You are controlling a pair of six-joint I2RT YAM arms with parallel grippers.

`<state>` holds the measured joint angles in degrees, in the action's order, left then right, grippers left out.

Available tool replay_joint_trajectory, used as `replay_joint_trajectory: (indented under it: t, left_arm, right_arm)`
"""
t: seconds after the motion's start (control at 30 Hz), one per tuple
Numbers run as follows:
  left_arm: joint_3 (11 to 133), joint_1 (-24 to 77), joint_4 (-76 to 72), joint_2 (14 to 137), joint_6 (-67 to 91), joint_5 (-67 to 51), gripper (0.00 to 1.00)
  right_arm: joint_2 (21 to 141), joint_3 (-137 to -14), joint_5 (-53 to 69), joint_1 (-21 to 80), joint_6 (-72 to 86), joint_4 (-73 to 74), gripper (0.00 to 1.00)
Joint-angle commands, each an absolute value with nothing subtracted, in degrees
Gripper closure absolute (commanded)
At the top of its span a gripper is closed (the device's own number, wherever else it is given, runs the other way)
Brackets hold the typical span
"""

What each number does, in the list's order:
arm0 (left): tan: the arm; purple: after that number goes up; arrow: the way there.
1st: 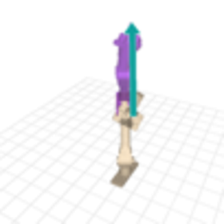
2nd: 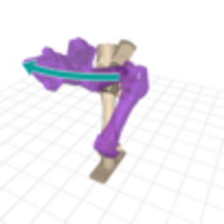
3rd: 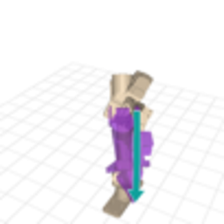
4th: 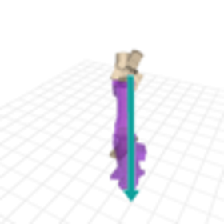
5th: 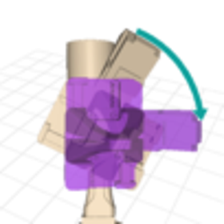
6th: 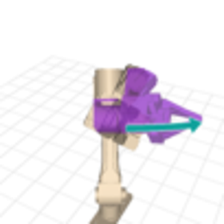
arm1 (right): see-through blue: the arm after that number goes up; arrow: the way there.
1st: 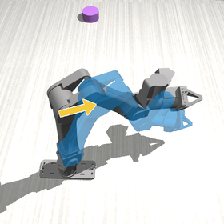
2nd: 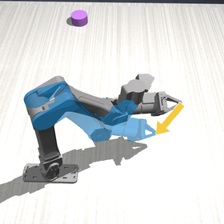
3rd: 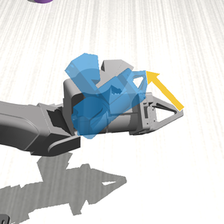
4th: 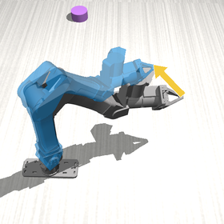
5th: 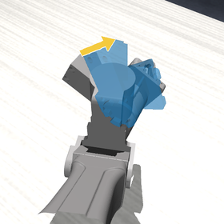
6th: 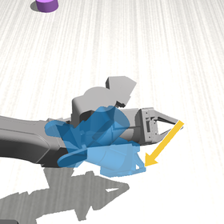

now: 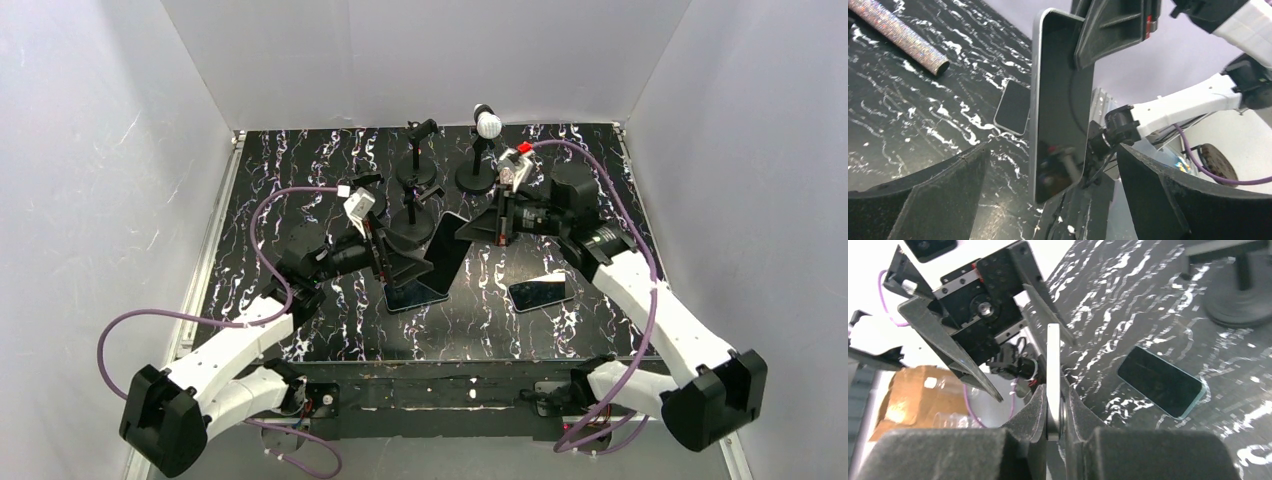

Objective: Place the phone on the phone stand
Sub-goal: Pick up the phone at the center of the board, then move the phone to the center of the board.

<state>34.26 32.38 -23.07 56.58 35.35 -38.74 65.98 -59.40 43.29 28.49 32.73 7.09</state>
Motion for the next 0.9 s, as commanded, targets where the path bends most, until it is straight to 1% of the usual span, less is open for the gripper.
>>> replay_joint_trajectory:
  t: [0.0,0.17,0.4,0.53,0.67,0.77,0.87]
  left_arm:
    - [35.92,32.55,-9.84,55.45,27.31,-33.93,0.02]
    - [36.35,35.79,-4.09,58.24,23.40,-30.29,0.02]
    - [41.46,45.66,1.89,67.52,16.45,-19.03,0.03]
    - [46.49,50.40,4.00,75.52,11.26,-14.27,0.09]
    - [50.76,54.02,5.28,82.43,7.27,-10.84,0.17]
    - [53.00,55.62,4.67,87.56,4.80,-9.45,0.24]
    - [55.32,56.83,5.09,91.84,2.91,-8.31,0.25]
  right_arm:
    - [59.71,-54.95,39.51,23.83,31.25,8.68,0.99]
    - [56.20,-49.21,40.20,16.26,31.54,11.23,0.99]
    - [54.17,-44.55,40.63,3.09,31.88,15.78,0.99]
    - [53.80,-42.43,40.80,-3.48,32.80,16.52,0.99]
    - [52.99,-40.53,38.07,-6.02,33.27,18.29,0.99]
    - [52.38,-38.99,36.14,-7.41,33.48,18.76,0.99]
    - [52.06,-38.40,35.71,-7.99,33.06,19.46,0.99]
